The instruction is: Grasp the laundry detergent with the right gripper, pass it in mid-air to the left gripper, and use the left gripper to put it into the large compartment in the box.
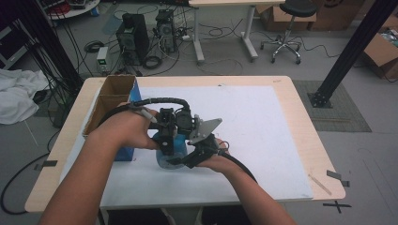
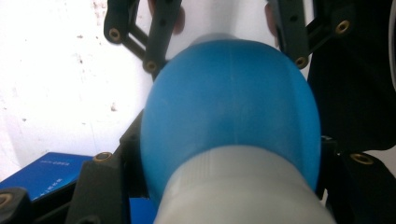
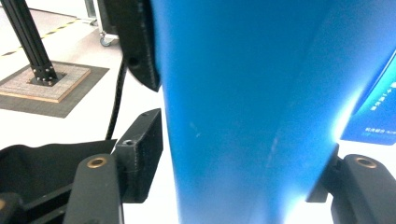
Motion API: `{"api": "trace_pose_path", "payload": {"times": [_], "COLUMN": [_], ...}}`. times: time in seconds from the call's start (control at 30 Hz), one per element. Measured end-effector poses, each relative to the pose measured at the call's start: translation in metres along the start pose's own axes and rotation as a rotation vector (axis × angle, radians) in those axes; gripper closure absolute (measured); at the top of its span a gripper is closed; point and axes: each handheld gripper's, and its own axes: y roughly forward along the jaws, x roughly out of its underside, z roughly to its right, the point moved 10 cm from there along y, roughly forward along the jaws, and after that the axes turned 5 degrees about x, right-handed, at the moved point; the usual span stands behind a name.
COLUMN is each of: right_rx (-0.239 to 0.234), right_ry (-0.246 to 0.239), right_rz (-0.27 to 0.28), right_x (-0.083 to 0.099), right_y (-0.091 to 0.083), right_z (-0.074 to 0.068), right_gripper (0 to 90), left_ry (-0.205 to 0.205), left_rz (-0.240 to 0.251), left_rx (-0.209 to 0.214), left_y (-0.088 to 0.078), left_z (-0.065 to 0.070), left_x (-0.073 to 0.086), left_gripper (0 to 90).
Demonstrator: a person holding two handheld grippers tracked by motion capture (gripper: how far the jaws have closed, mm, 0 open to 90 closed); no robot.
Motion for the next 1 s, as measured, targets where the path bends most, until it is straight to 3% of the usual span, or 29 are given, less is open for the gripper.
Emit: {"api": "trace_pose_path", "payload": {"times": [0.27,0.53,0.7,0.83,0.87,1.0], "right_rx": [0.002,-0.02,-0.019,-0.024,-0.034,-0.024], "right_ry": [0.032,0.037,0.042,0.042,0.028,0.007], "right_rz": [-0.004,-0.028,-0.053,-0.102,-0.146,-0.21], "right_x": [0.0,-0.004,-0.005,-0.003,0.0,0.001], "right_y": [-0.009,-0.016,-0.02,-0.023,-0.027,-0.036], "right_z": [0.005,0.005,0.006,0.006,0.006,0.009], "right_gripper": [16.4,13.5,7.1,0.2,0.0,0.0], "left_ry": [-0.007,-0.004,-0.01,-0.024,-0.037,-0.088], "left_rz": [0.006,0.005,0.006,-0.003,-0.004,0.001], "left_rx": [0.003,0.001,0.003,0.005,0.006,0.034], "left_y": [-0.003,-0.007,-0.01,-0.014,-0.015,-0.023], "left_z": [-0.001,-0.001,-0.002,-0.005,-0.005,-0.008], "left_x": [-0.001,-0.004,-0.004,-0.003,-0.003,-0.001], "left_gripper": [38.6,38.6,38.6,38.5,38.5,38.5]}}
